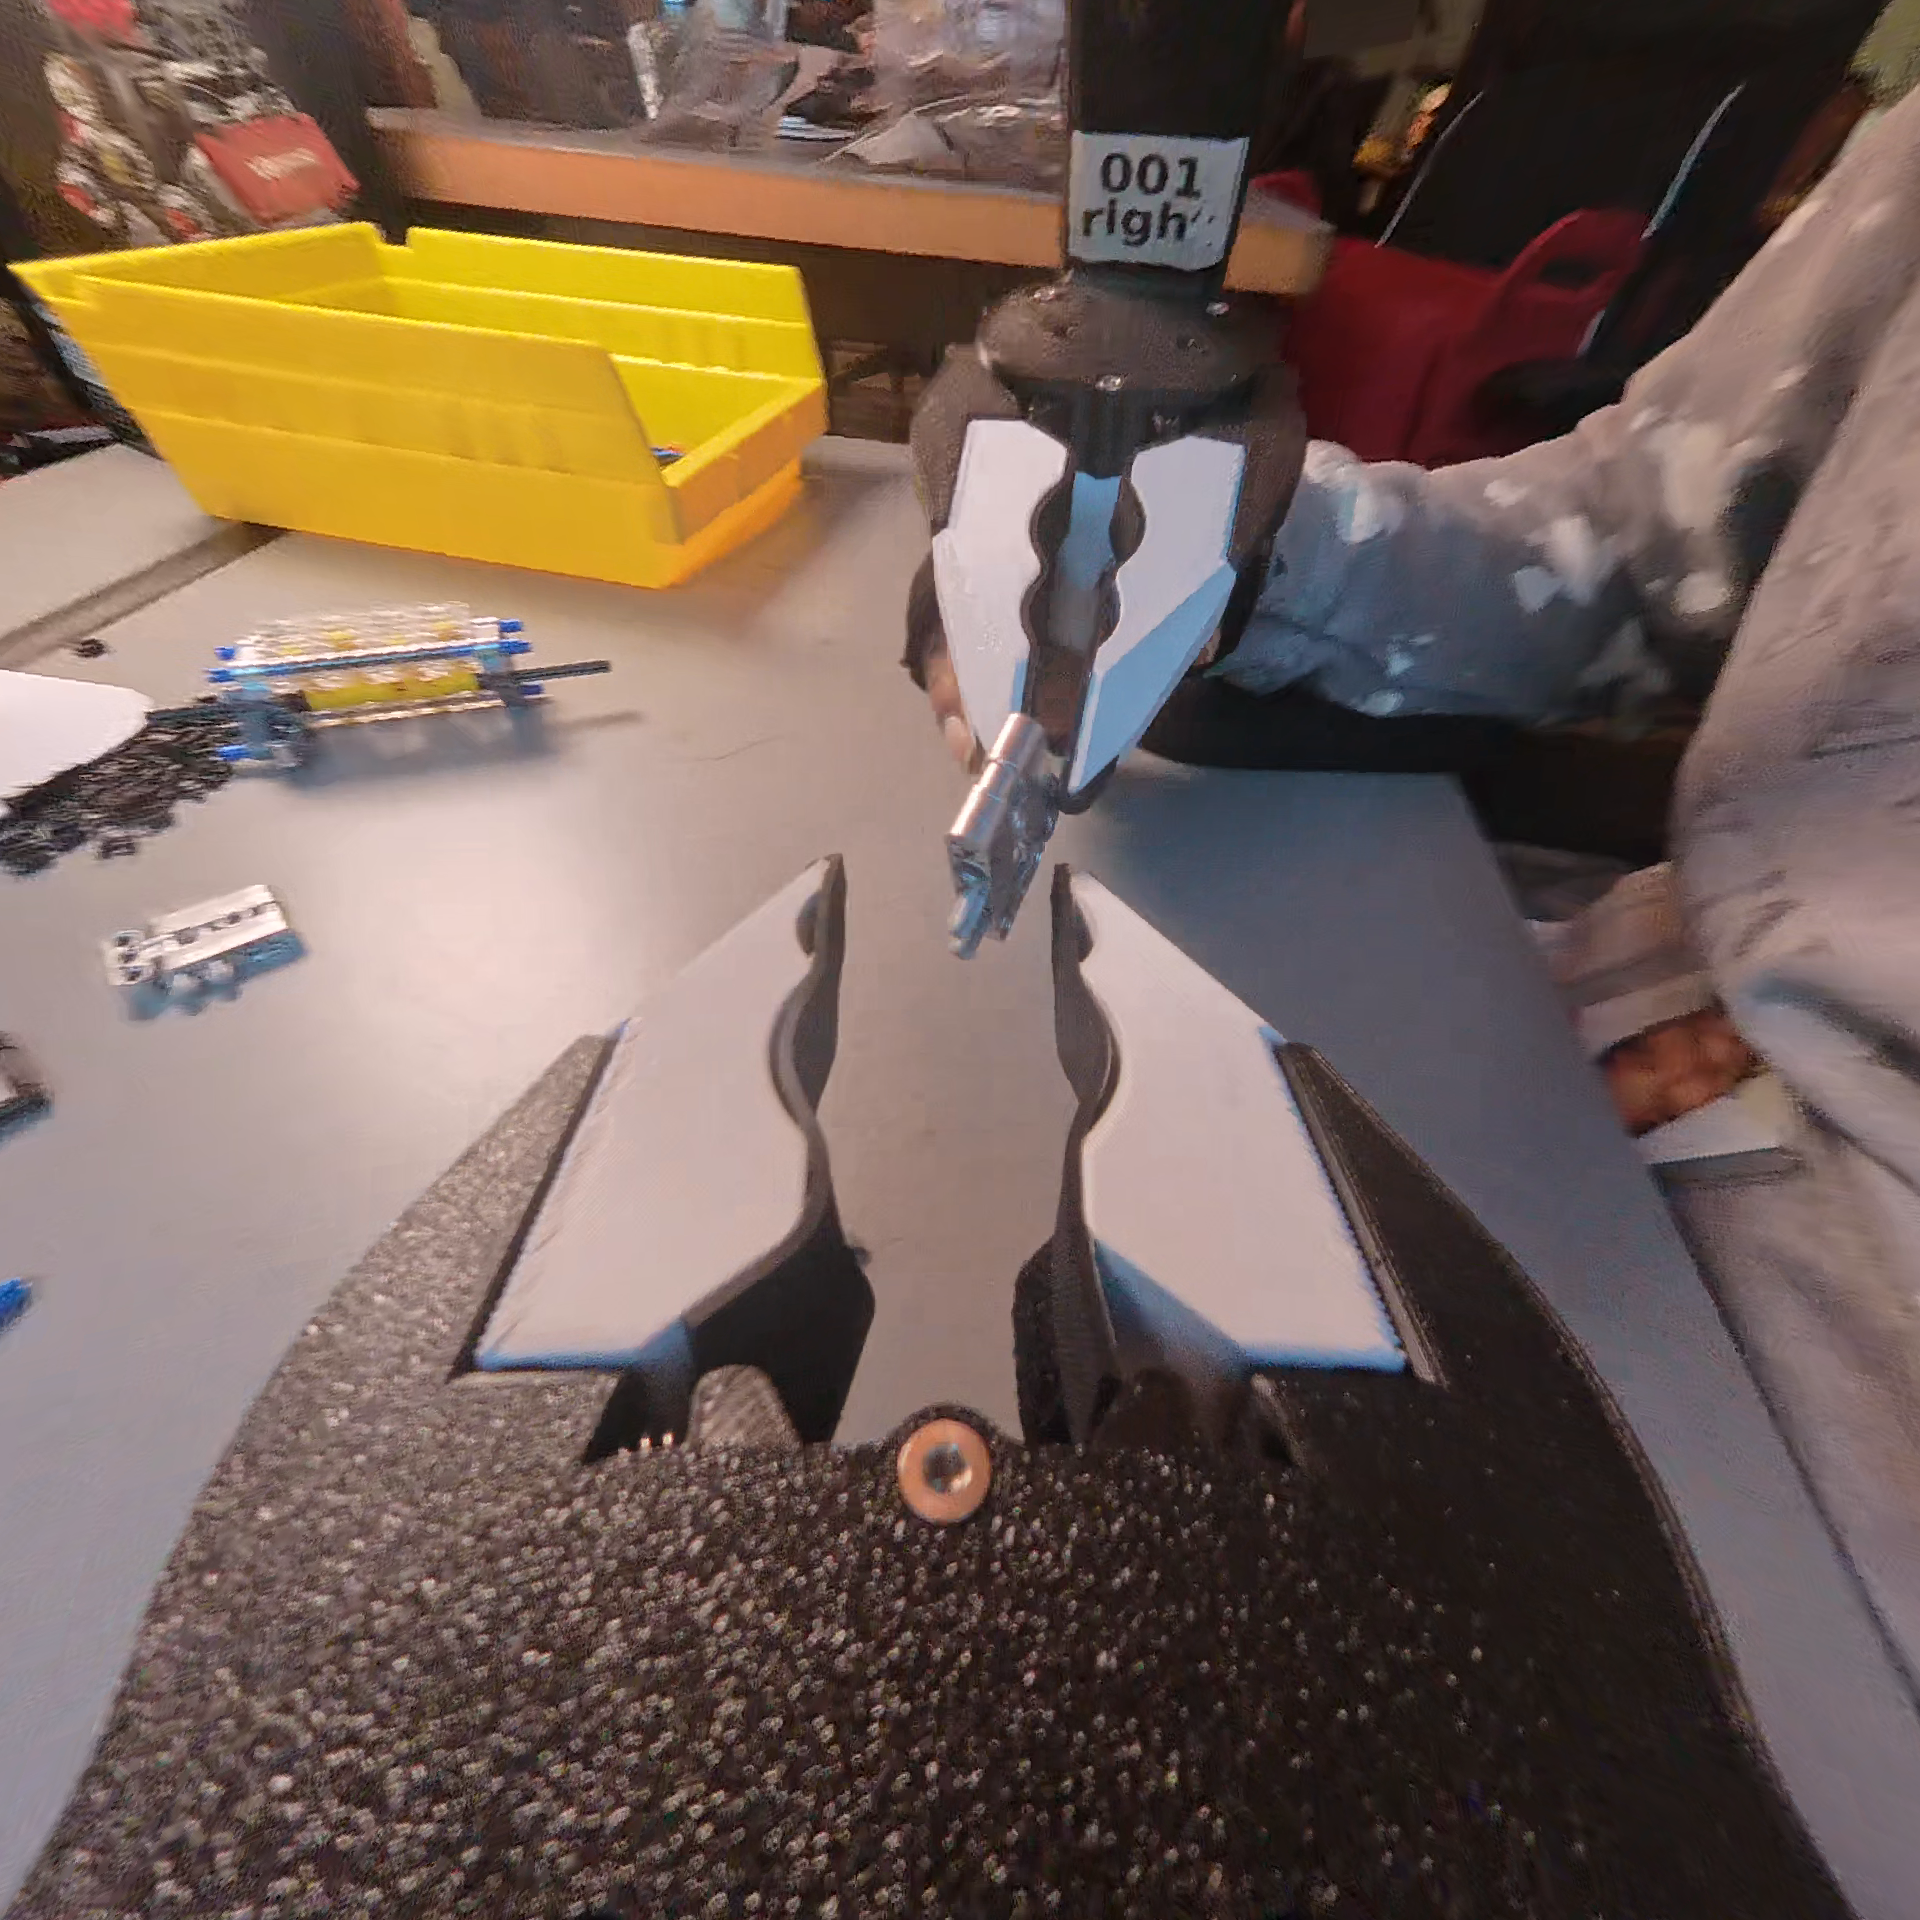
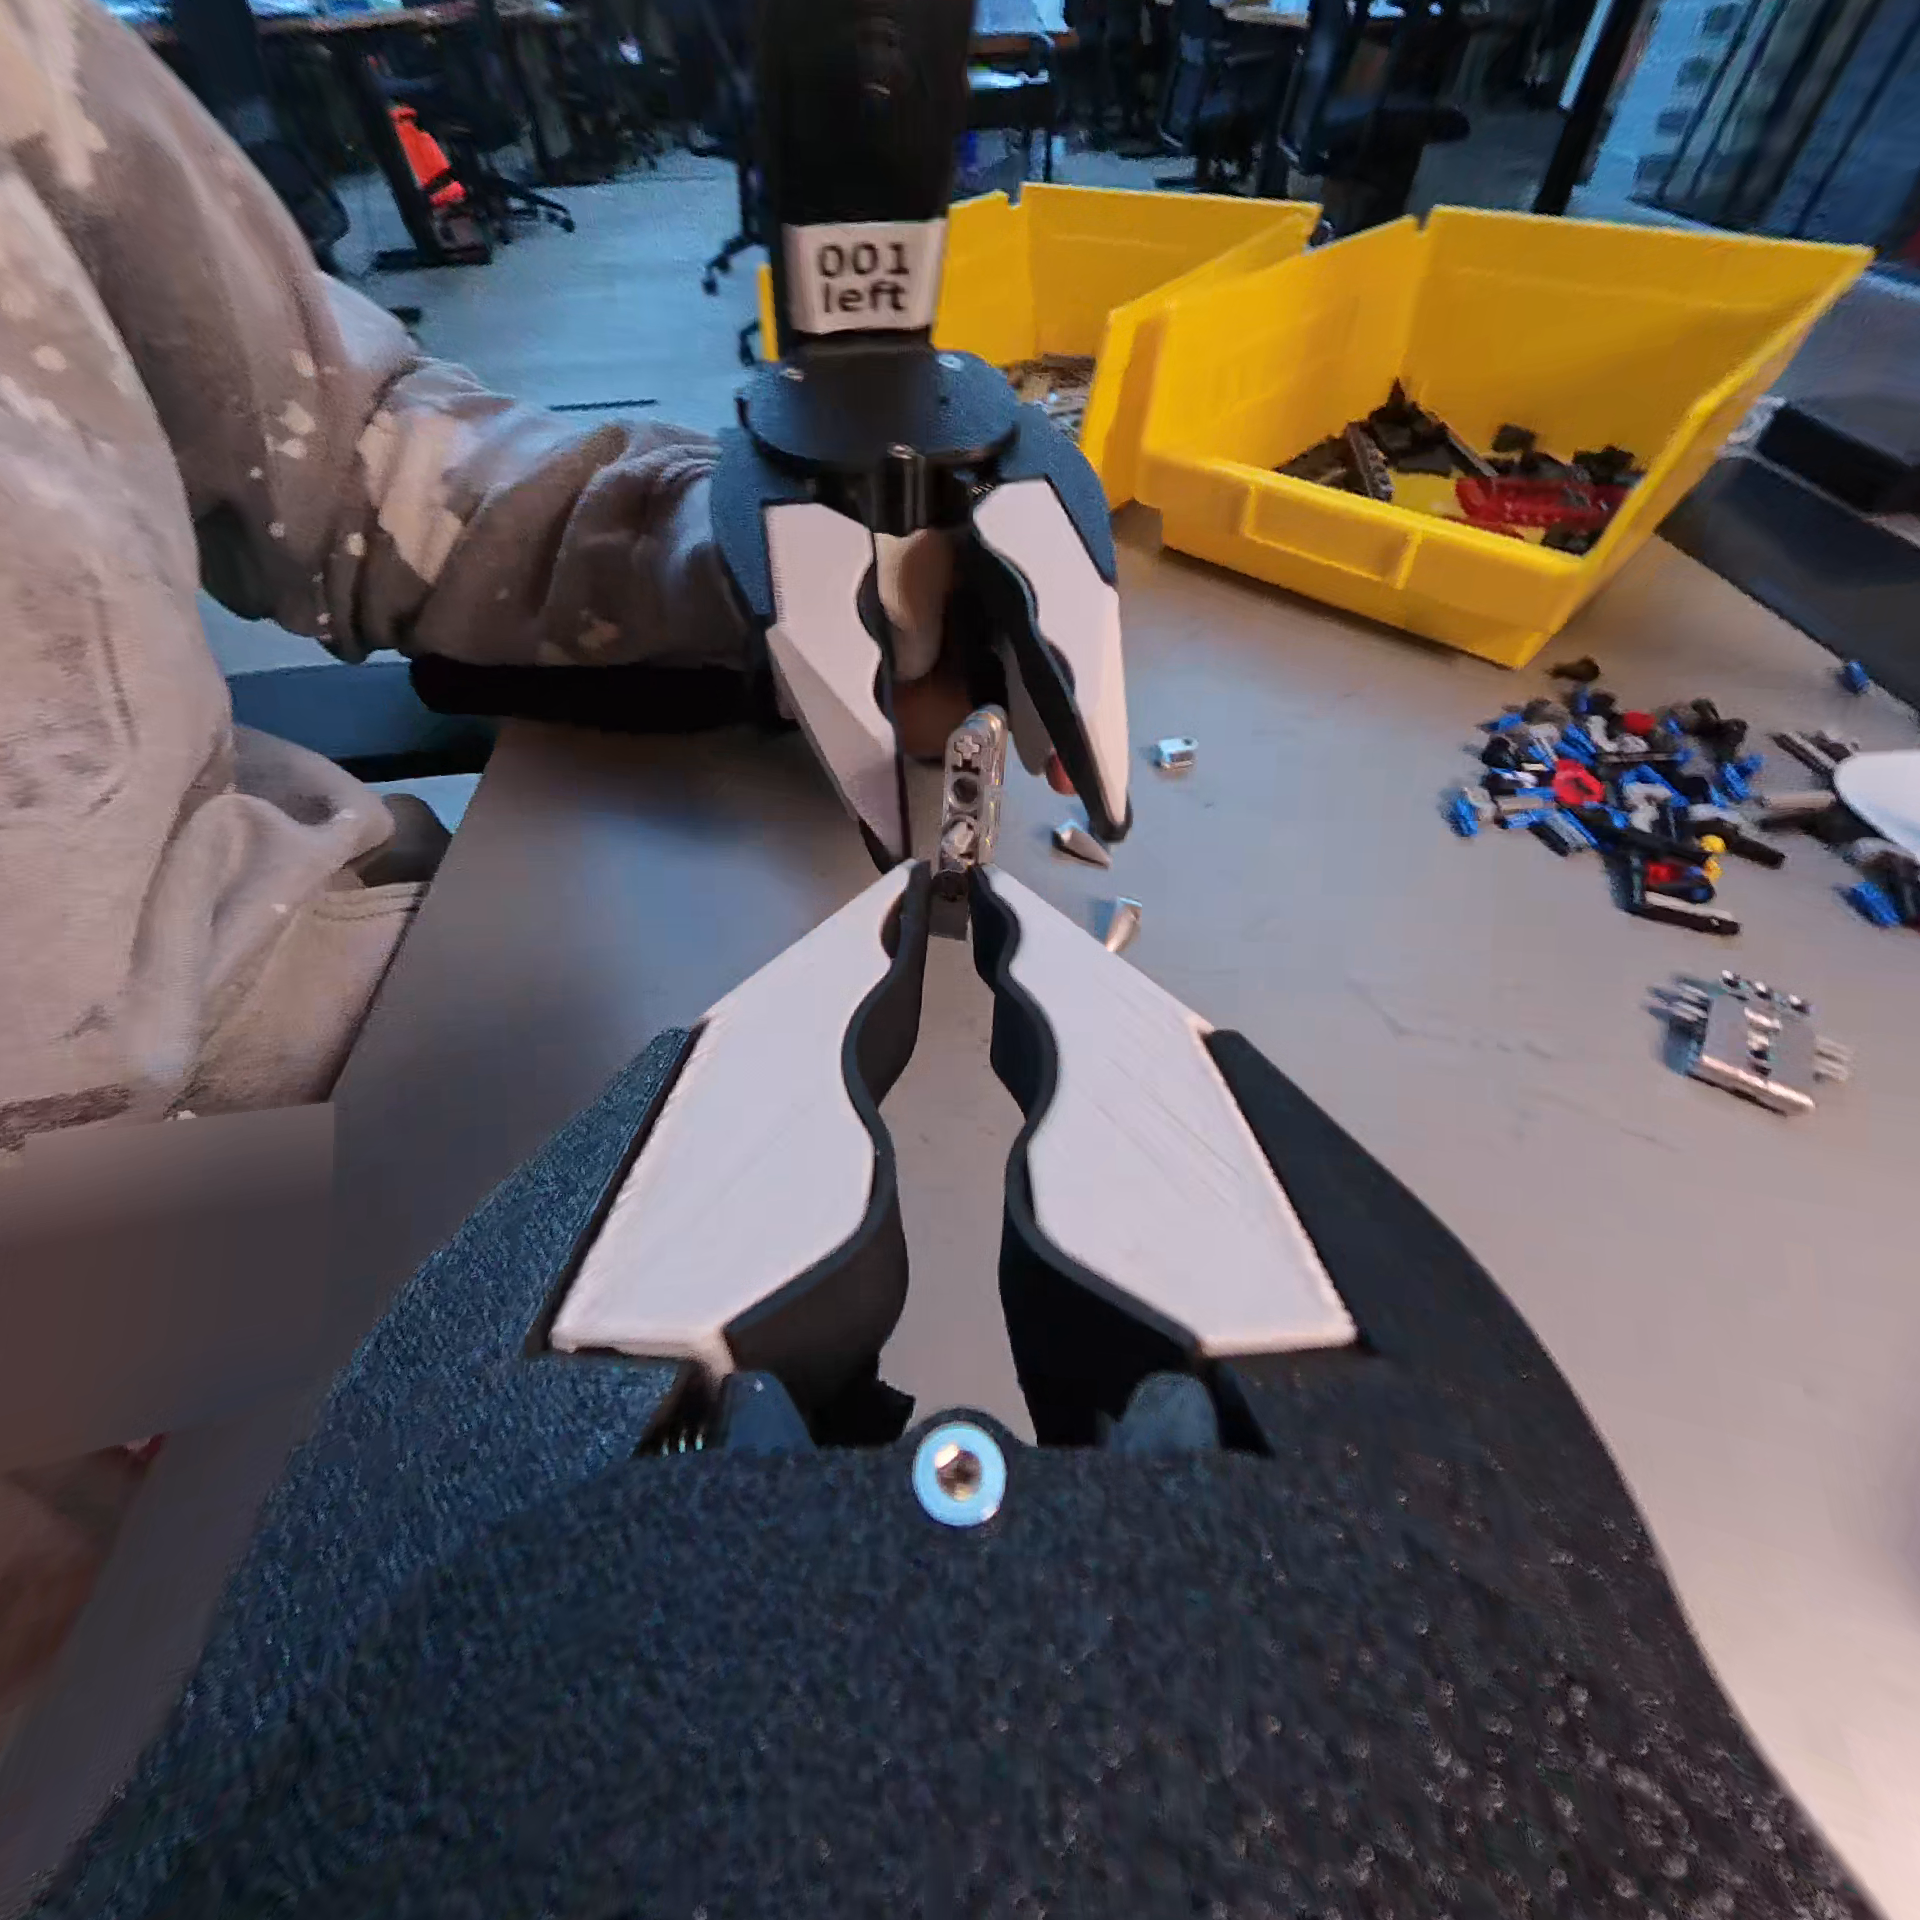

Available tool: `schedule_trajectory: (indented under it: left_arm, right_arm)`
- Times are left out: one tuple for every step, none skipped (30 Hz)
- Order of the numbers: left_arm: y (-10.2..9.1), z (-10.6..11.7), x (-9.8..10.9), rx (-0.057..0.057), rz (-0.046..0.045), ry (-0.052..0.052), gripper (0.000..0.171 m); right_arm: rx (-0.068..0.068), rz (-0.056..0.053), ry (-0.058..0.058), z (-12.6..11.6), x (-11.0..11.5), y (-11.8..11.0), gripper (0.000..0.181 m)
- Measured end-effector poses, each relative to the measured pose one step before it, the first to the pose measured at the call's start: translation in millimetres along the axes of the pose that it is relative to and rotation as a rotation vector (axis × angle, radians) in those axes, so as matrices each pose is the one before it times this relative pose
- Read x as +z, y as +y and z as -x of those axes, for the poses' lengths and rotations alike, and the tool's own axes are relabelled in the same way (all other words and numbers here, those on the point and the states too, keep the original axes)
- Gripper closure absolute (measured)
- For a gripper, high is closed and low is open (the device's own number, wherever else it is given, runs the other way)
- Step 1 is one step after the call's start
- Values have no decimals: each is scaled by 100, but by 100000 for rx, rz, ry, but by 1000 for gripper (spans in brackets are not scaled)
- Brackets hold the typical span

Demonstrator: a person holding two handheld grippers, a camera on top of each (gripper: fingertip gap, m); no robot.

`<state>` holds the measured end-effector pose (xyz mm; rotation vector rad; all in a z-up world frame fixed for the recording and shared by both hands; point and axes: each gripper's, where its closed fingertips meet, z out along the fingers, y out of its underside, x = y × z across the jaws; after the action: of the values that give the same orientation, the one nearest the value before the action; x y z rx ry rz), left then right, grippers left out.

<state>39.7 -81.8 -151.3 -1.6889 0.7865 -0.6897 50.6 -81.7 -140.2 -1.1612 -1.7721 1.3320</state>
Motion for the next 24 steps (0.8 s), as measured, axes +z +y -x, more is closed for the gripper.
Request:
schedule_trajectory:
  left_arm:
    - [-118,-606,63,-1605,-897,4105,141]
    - [8,-653,123,-247,15,3901,146]
    - [100,-608,166,290,673,3343,150]
    - [136,-468,168,488,946,2362,157]
    - [144,-312,165,684,1112,1445,163]
    - [136,-114,130,608,960,387,163]
    - [51,-86,81,272,460,307,165]
    - [-1,-51,45,-163,99,392,165]
    - [-6,0,23,-321,44,214,165]
    - [18,6,15,-282,227,251,165]
    - [68,-42,27,-240,489,531,165]
    - [65,-35,45,-57,480,351,165]
    - [44,-9,42,152,356,-19,165]
    - [39,10,44,161,326,-152,166]
    - [12,52,28,71,158,-406,166]
    - [-40,69,4,-64,-134,-381,166]
    - [-44,53,-18,-379,-272,-123,166]
    - [-60,100,-8,-725,-252,-292,165]
    - [-63,141,-1,-933,-222,-407,165]
    - [-66,115,0,-1048,-311,-234,166]
    - [-82,105,-12,-1245,-350,-139,166]
    - [-82,99,-24,-1049,-367,-31,166]
    - [-78,75,-64,-633,-392,-56,166]
    - [-86,141,-87,-502,-413,-461,166]
  right_arm:
    - [-2086,-1407,-2815,706,117,-264,175]
    - [-1260,-1110,-1868,501,127,-197,175]
    - [-923,-689,-1223,330,105,-70,175]
    - [-390,-352,-1060,228,52,5,175]
    - [88,-325,-445,71,-10,5,175]
    - [253,-593,-120,-10,-55,-37,175]
    - [724,-155,-265,-26,-46,13,175]
    - [557,54,-398,-2,-27,43,175]
    - [309,-141,-112,-24,-16,17,175]
    - [153,97,39,-44,-13,55,175]
    - [310,255,-530,31,6,90,175]
    - [483,164,-691,52,18,85,175]
    - [327,-49,-308,6,19,49,175]
    - [100,79,-258,9,22,54,174]
    - [-124,104,19,-19,33,45,175]
    - [-254,387,369,-53,49,76,175]
    - [-70,557,153,-29,65,71,175]
    - [-175,136,525,-85,49,13,174]
    - [-59,-193,830,-177,-8,-23,175]
    - [448,-248,255,-127,-31,-35,175]
    - [798,-332,273,-136,-50,-32,175]
    - [644,-221,355,-140,-50,-29,175]
    - [282,-122,260,-90,-64,-1,175]
    - [310,83,639,-159,-88,29,175]
